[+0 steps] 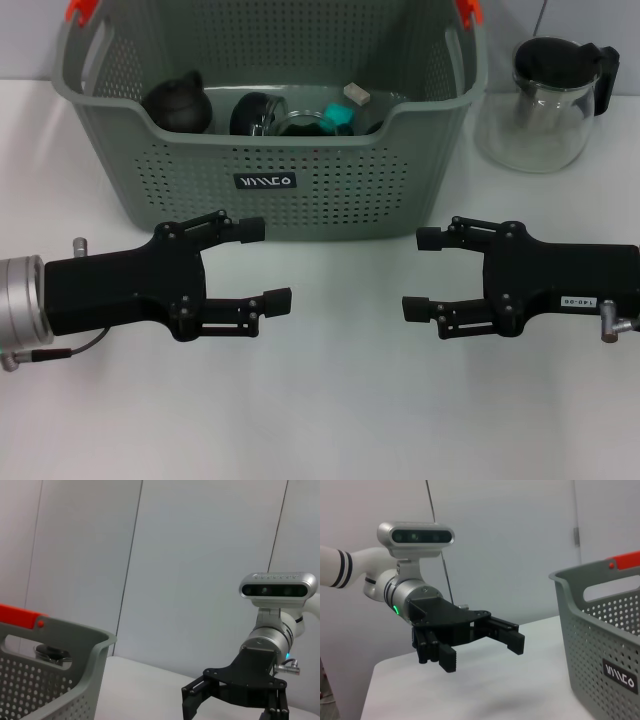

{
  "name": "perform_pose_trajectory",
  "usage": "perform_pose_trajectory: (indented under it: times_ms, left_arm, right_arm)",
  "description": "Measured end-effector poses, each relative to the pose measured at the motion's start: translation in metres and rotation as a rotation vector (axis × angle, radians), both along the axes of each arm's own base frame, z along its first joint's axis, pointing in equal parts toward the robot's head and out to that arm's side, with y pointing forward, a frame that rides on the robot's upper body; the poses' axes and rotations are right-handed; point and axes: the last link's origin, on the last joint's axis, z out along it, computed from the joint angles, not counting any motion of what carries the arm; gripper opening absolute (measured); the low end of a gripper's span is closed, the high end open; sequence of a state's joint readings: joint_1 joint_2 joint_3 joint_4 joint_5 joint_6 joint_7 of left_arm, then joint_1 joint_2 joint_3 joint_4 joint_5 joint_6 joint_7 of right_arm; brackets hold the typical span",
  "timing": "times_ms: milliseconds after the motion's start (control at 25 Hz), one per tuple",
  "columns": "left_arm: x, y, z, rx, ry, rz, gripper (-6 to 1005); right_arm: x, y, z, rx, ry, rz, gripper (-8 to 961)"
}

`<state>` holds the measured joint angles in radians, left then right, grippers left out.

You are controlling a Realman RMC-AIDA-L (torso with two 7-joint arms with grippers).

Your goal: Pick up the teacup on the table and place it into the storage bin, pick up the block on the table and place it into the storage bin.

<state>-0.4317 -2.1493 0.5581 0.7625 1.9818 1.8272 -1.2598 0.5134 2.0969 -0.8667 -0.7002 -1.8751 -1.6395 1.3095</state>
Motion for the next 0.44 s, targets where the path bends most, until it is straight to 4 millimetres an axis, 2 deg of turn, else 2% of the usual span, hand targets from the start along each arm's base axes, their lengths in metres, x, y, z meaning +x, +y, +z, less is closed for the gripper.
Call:
perform_pose_trajectory:
  times_ms: [440]
  left_arm:
    - [0.001, -0.0007, -0.0027, -0.007, 0.002, -0.004, 934]
  right_arm:
    - [-0.0019, 0.0018, 0.0007, -0.001, 0.004, -0.002, 946]
